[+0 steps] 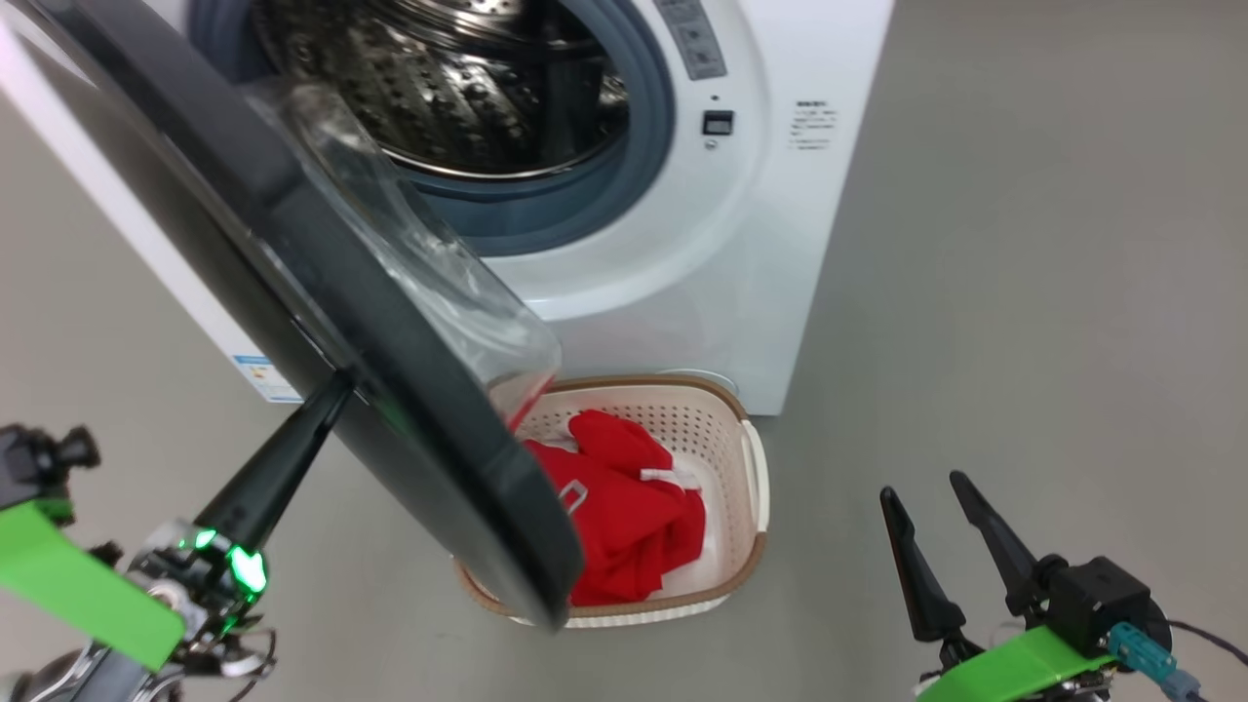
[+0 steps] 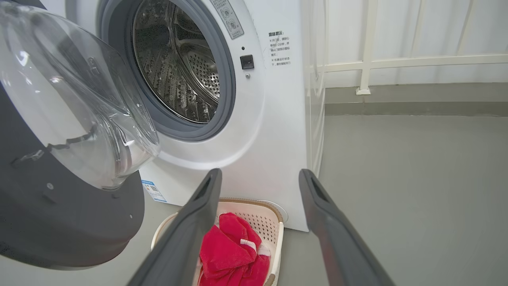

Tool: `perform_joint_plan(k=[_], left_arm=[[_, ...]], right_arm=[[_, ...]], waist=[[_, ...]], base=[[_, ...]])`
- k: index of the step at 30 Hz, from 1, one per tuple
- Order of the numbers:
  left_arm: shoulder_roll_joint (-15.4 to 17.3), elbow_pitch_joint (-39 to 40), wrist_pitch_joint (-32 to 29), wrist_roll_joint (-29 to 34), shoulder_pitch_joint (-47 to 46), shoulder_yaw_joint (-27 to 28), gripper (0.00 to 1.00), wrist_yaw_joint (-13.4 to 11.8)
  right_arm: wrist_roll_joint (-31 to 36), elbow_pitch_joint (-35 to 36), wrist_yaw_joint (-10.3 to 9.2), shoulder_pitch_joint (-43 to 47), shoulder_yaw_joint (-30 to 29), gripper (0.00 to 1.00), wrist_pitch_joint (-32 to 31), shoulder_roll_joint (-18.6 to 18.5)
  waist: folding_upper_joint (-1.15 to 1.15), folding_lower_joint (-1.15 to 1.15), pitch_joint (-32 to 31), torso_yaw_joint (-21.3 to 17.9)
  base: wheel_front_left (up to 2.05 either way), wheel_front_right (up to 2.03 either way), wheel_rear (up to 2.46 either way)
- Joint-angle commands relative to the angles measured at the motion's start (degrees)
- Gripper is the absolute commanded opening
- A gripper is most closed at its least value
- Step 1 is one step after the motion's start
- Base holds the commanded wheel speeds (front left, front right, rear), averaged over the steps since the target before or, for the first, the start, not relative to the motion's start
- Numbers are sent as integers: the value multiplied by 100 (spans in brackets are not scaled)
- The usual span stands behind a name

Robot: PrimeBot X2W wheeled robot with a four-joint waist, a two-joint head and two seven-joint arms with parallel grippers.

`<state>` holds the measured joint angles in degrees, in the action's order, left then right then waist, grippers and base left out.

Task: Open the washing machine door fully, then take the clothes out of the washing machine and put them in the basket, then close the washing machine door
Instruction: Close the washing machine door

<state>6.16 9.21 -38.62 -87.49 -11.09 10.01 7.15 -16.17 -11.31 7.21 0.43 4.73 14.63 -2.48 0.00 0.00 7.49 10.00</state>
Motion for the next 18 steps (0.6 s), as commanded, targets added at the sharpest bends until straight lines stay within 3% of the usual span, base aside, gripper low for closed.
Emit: perform_joint_plan(k=[1,7,18], left_arm=[[77,217,54,83,-294,87,0,34],[115,131,633,306,-655,-274,0,34],[544,-442,1784,428,-1335,-900,0,34]], right_arm=[[-48,169,28,-251,121,100,37,-40],[-77,200,28,-343,127,100,37,-40],[-146,268,28,-526,92,100,37,-40]], waist=[[0,0,124,-150],[0,0,282,-387],[0,0,564,-854]], base=[[0,0,0],[0,0,0],[0,0,0]])
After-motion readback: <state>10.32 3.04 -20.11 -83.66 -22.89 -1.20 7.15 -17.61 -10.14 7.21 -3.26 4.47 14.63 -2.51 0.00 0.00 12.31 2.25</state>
